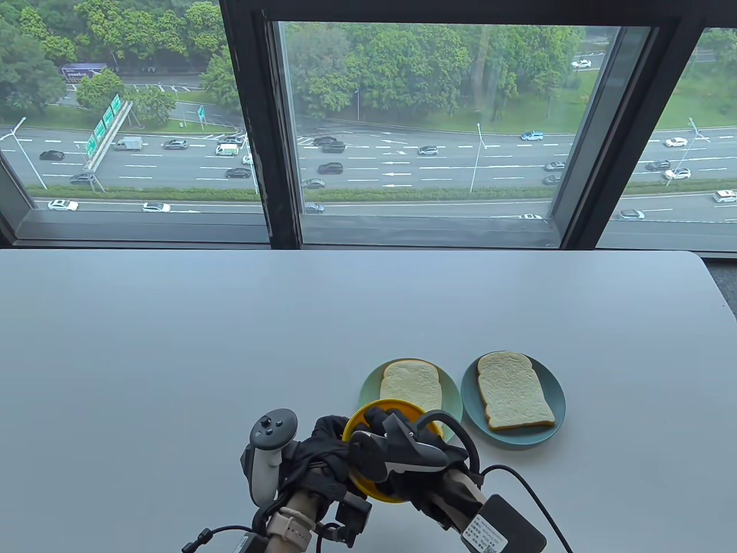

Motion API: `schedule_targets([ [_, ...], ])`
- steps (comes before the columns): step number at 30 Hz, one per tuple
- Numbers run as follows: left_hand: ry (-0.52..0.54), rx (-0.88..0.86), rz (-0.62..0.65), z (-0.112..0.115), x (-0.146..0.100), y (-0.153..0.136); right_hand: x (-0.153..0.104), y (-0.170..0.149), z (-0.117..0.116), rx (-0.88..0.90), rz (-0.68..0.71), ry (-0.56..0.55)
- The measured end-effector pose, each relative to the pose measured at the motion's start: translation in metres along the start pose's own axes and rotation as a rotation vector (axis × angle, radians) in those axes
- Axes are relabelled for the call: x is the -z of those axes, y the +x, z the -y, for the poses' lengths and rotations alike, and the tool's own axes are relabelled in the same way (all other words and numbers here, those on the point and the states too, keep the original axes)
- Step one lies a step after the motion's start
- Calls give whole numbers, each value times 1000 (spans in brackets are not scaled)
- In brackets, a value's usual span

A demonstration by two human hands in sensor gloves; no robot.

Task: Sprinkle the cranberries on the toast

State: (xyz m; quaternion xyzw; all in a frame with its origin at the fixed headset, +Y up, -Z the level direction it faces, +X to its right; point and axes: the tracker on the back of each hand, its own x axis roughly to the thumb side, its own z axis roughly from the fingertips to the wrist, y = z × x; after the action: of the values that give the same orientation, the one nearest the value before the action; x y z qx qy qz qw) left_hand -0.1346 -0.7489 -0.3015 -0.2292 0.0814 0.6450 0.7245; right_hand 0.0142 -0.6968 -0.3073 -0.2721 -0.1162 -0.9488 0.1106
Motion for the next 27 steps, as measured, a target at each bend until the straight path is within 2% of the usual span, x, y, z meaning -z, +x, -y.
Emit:
schedule_targets([
  [7, -30, -108, -24, 3, 3, -7, 5, 0, 9, -68, -20, -108],
  [12, -46, -62, -51, -1, 5, -8, 3, -5, 8, 9, 35, -149],
  [14, -17, 5, -60, -6, 5, -5, 1, -8, 8, 67, 44, -234],
  [16, 14, 73, -73, -11, 4, -5, -3, -14, 10, 67, 34, -339],
  [17, 16, 93, -94, -12, 4, -6, -3, -18, 12, 51, 31, -357],
  [22, -23, 76, -127, -10, 9, -12, 0, -41, 24, 161, -9, -309],
  [27, -57, 68, -131, -9, 10, -13, 23, -66, 33, 222, -100, -303],
])
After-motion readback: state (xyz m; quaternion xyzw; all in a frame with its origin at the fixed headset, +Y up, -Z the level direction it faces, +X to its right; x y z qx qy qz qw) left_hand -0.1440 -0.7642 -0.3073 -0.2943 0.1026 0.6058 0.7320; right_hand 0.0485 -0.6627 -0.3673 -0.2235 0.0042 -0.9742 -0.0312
